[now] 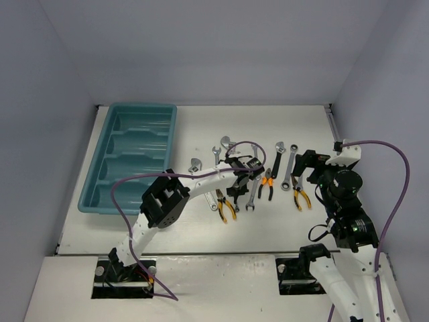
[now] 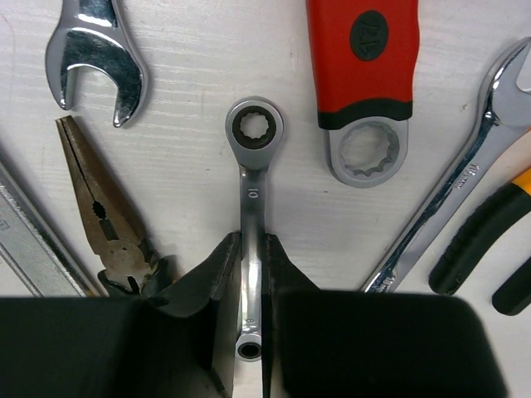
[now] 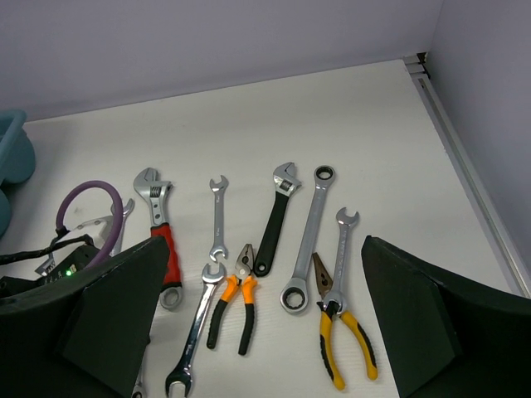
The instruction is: Sort the tools into containers
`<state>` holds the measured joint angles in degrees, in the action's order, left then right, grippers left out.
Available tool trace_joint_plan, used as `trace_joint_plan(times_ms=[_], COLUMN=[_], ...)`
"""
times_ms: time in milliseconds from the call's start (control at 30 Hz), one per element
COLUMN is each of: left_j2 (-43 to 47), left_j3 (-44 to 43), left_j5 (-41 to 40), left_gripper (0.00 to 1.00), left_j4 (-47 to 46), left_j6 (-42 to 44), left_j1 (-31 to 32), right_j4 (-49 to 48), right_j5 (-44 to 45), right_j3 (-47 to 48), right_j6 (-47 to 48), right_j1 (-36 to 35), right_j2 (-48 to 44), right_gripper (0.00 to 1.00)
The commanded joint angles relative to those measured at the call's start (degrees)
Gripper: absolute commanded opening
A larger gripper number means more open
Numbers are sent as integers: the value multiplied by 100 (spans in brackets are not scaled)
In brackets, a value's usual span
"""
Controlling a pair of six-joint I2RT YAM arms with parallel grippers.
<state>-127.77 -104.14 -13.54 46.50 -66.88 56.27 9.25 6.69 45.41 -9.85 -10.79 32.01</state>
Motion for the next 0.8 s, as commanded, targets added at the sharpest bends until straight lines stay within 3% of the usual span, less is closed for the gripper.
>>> trace_joint_plan(times_ms=[0, 200, 333, 767], left_j2=[544, 1577, 2484, 5786], left_j3=[-184, -239, 223, 3417], left_j5=[-182, -416, -702, -715], left_gripper=[0, 0, 0, 0], left_j4=[266, 263, 263, 638], left_j6=[32, -62, -198, -1152], left_j1=[-124, -273, -489, -3000], right_j4=[-281, -231, -212, -222], right_j5=[184, 237, 219, 58], right_j3=[105, 257, 356, 325], right_j6=[108, 185, 174, 10], right_j1=[42, 42, 42, -21], right_j2=[25, 58, 104, 346], right_gripper=[100, 100, 100, 100])
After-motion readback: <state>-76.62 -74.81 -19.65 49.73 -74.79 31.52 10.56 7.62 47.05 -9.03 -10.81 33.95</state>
